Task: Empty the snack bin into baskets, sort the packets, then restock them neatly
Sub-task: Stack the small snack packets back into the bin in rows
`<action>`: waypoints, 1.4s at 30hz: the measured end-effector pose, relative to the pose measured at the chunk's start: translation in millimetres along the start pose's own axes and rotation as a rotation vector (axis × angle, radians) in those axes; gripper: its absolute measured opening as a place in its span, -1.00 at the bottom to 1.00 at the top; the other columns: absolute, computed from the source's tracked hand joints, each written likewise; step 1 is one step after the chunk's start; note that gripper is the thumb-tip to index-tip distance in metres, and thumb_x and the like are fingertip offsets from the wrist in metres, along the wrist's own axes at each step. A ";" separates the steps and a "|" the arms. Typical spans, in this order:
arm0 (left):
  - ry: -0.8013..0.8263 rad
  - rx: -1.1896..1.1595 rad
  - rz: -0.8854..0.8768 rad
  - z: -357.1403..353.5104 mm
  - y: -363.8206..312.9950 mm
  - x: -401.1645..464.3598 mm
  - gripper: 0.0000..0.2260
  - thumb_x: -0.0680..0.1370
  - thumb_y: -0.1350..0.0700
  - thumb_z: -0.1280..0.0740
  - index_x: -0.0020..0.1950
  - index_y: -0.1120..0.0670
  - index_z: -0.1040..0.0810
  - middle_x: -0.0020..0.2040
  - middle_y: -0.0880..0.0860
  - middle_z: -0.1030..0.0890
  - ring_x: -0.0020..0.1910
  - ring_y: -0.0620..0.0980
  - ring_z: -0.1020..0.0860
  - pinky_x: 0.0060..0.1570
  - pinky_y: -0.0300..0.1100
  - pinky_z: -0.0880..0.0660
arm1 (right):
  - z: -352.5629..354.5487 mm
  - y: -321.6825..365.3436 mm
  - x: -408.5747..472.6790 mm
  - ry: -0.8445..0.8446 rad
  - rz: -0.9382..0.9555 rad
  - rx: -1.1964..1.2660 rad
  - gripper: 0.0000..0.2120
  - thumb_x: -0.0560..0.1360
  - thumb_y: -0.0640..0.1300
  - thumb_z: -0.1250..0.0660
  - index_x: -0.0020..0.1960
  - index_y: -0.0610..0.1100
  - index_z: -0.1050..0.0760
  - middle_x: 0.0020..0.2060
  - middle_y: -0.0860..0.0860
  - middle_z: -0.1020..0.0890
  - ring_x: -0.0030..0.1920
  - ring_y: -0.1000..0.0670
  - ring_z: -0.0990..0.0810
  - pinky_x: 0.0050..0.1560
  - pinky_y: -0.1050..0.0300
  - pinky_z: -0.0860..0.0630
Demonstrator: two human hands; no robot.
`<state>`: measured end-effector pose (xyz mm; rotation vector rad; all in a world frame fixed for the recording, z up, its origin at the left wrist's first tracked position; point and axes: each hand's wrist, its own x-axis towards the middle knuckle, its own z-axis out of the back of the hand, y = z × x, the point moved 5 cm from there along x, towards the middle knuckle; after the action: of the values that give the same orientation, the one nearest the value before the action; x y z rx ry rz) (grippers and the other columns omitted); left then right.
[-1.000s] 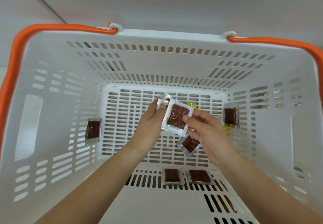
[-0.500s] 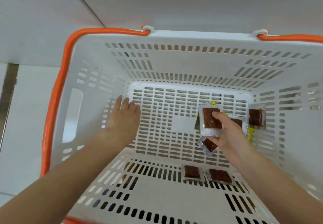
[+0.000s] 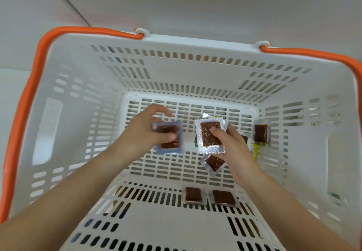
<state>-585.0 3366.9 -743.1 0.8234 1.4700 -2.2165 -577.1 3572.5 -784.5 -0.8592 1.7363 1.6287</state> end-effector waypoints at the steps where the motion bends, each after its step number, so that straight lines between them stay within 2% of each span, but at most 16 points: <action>1: 0.037 -0.123 0.007 -8.2 -13.4 -4.1 -0.63 0.39 0.28 -0.49 0.06 -0.06 -0.50 -0.23 -0.05 -0.68 -0.24 -0.14 -0.65 -0.27 -0.45 -0.45 | -4.7 3.8 -5.0 0.030 0.010 -0.022 -0.64 0.53 -0.04 -0.31 0.32 0.01 -0.45 0.26 0.01 -0.55 0.26 -0.02 -0.51 0.32 -0.12 -0.40; 3: 0.017 -0.178 -0.010 -18.2 -35.9 -11.3 -0.68 0.40 0.24 -0.50 0.06 -0.02 -0.53 -0.22 0.06 -0.69 -0.18 0.00 -0.67 -0.08 -0.22 -0.55 | -13.8 15.3 -18.7 0.073 0.029 -0.068 -0.43 0.46 0.07 -0.33 0.44 0.01 -0.33 0.43 0.10 -0.35 0.42 0.04 -0.31 0.43 -0.12 -0.24; 5: -0.076 -0.164 -0.047 -19.2 -55.9 -21.0 -0.71 0.41 0.20 -0.51 0.07 0.01 -0.55 -0.06 0.21 -0.65 -0.07 0.17 -0.64 0.06 0.05 -0.55 | -17.4 30.3 -34.4 0.088 0.069 -0.037 -0.60 0.47 0.05 -0.29 0.30 0.07 -0.48 0.40 0.22 -0.33 0.40 0.13 -0.28 0.43 -0.05 -0.21; 6: -0.105 -0.170 -0.053 -18.2 -64.0 -26.9 -0.69 0.40 0.17 -0.51 0.10 0.01 -0.55 0.00 0.19 -0.64 -0.05 0.17 -0.62 0.08 0.08 -0.54 | -19.3 41.3 -47.1 0.094 0.088 -0.025 -0.79 0.51 -0.01 -0.25 0.10 0.12 -0.57 0.32 0.24 -0.36 0.35 0.16 -0.32 0.39 -0.01 -0.24; 8: -0.087 -0.182 -0.047 -14.1 -84.8 -44.9 -0.58 0.39 0.06 -0.53 0.20 0.02 -0.52 0.11 0.07 -0.61 0.03 0.06 -0.61 0.13 0.01 -0.53 | -21.6 65.2 -71.1 0.114 0.159 -0.024 -0.73 0.56 -0.06 -0.18 -0.16 0.13 -0.62 0.32 0.16 -0.41 0.33 0.10 -0.38 0.36 -0.04 -0.30; 12: 0.113 -0.312 -0.022 -15.1 -131.6 -91.4 -0.68 0.55 0.08 -0.35 0.23 0.25 -0.54 0.18 0.22 -0.60 0.11 0.08 -0.57 0.32 0.03 -0.40 | -24.8 112.8 -126.7 0.141 0.353 -0.014 -0.70 0.51 0.17 -0.24 0.08 0.04 -0.61 0.25 -0.05 -0.55 0.29 -0.04 -0.49 0.36 -0.12 -0.35; 15: 0.134 -0.469 -0.071 -19.7 -174.7 -132.6 -0.82 0.57 0.27 -0.23 0.11 0.25 -0.57 0.07 0.23 -0.60 -0.03 0.05 -0.55 0.25 0.04 -0.43 | -24.7 138.0 -171.5 0.194 0.455 -0.115 -0.33 0.26 0.24 -0.43 0.30 0.00 -0.43 0.16 0.01 -0.61 0.24 -0.04 -0.53 0.31 -0.06 -0.38; 18: 0.139 -0.643 -0.122 -22.4 -215.0 -166.5 -0.79 0.53 0.33 -0.13 0.01 0.22 -0.55 -0.12 0.18 -0.57 -0.28 0.02 -0.54 -0.14 -0.05 -0.56 | -20.1 163.8 -220.3 0.215 0.628 -0.221 -0.66 0.44 -0.11 -0.42 0.18 -0.05 -0.42 0.00 0.02 -0.64 0.04 0.06 -0.60 -0.02 0.25 -0.48; 21: 0.085 -0.703 -0.215 -27.1 -250.1 -195.7 -0.82 0.53 0.27 -0.16 -0.07 0.18 -0.56 -0.21 0.14 -0.58 -0.30 0.02 -0.52 -0.25 -0.13 -0.48 | -12.9 195.8 -257.7 0.148 0.818 -0.275 -0.78 0.50 -0.24 -0.36 0.08 -0.07 -0.41 -0.16 0.08 -0.61 -0.14 0.18 -0.60 -0.19 0.42 -0.46; 24: 0.036 -0.740 -0.311 -22.9 -286.4 -215.6 -0.87 0.55 0.19 -0.21 -0.06 0.13 -0.56 -0.17 0.12 -0.58 -0.24 0.01 -0.53 -0.34 -0.20 -0.50 | -9.1 236.2 -287.0 0.119 0.964 -0.370 -0.78 0.51 -0.22 -0.36 0.08 -0.04 -0.40 -0.13 0.09 -0.61 -0.11 0.22 -0.58 -0.08 0.33 -0.48; 26: 0.007 -0.738 -0.418 -9.6 -309.0 -218.7 -0.79 0.61 0.14 -0.18 0.07 0.15 -0.59 -0.03 0.10 -0.64 -0.12 0.00 -0.58 -0.20 -0.19 -0.54 | -7.0 265.0 -304.2 0.147 1.028 -0.407 -0.77 0.49 -0.18 -0.39 0.08 -0.04 -0.41 -0.05 0.06 -0.62 -0.04 0.20 -0.58 0.03 0.28 -0.49; 29: -0.467 -0.163 -0.620 38.1 -311.3 -211.2 -0.73 0.66 -0.03 -0.10 0.32 -0.03 -0.42 0.20 -0.13 -0.52 0.13 -0.15 -0.48 0.15 -0.24 -0.33 | -3.9 307.6 -324.0 0.134 1.105 -0.491 -0.74 0.50 -0.16 -0.39 0.12 0.03 -0.42 -0.01 0.08 -0.62 -0.03 0.19 -0.58 -0.06 0.34 -0.49; 32: -0.867 0.417 -0.668 70.6 -291.2 -199.6 -0.49 0.60 -0.15 0.04 0.47 0.04 -0.28 0.45 -0.02 -0.34 0.50 0.02 -0.15 0.49 -0.09 0.03 | -6.5 354.3 -328.6 -0.104 1.160 -0.778 -0.68 0.52 -0.13 -0.35 0.16 0.15 -0.33 -0.01 0.12 -0.57 -0.06 0.11 -0.56 -0.17 0.32 -0.45; 35: -0.922 0.567 -0.610 78.7 -282.4 -180.5 -0.48 0.62 -0.16 0.08 0.47 0.06 -0.30 0.48 0.00 -0.32 0.53 0.03 -0.06 0.48 -0.07 0.17 | -25.4 393.7 -294.6 -0.264 1.023 -1.204 -0.61 0.52 -0.07 -0.32 0.29 0.00 -0.28 0.00 -0.01 -0.52 -0.08 -0.02 -0.53 -0.21 0.18 -0.41; 38: -0.911 0.596 -0.636 82.9 -286.6 -172.8 -0.43 0.55 -0.19 0.11 0.32 0.03 -0.48 0.34 -0.01 -0.48 0.48 0.05 -0.21 0.47 -0.04 0.15 | -45.5 405.5 -234.1 -0.287 0.770 -1.609 -0.62 0.51 -0.09 -0.32 0.25 -0.17 -0.28 0.07 -0.13 -0.53 0.02 -0.15 -0.54 -0.09 0.05 -0.45; 42: -0.901 0.619 -0.672 89.2 -287.8 -175.3 -0.52 0.57 -0.17 0.04 0.25 -0.01 -0.53 0.22 -0.06 -0.56 0.37 0.02 -0.36 0.44 -0.07 0.15 | -54.1 400.4 -175.8 -0.279 0.532 -1.774 -0.57 0.51 -0.18 -0.31 0.31 -0.26 -0.25 0.13 -0.19 -0.53 0.10 -0.18 -0.52 -0.04 0.00 -0.46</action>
<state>-641.9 3395.0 -400.3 -0.6395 0.6359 -2.9443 -787.1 3543.0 -398.3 -0.6798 -0.1460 3.3321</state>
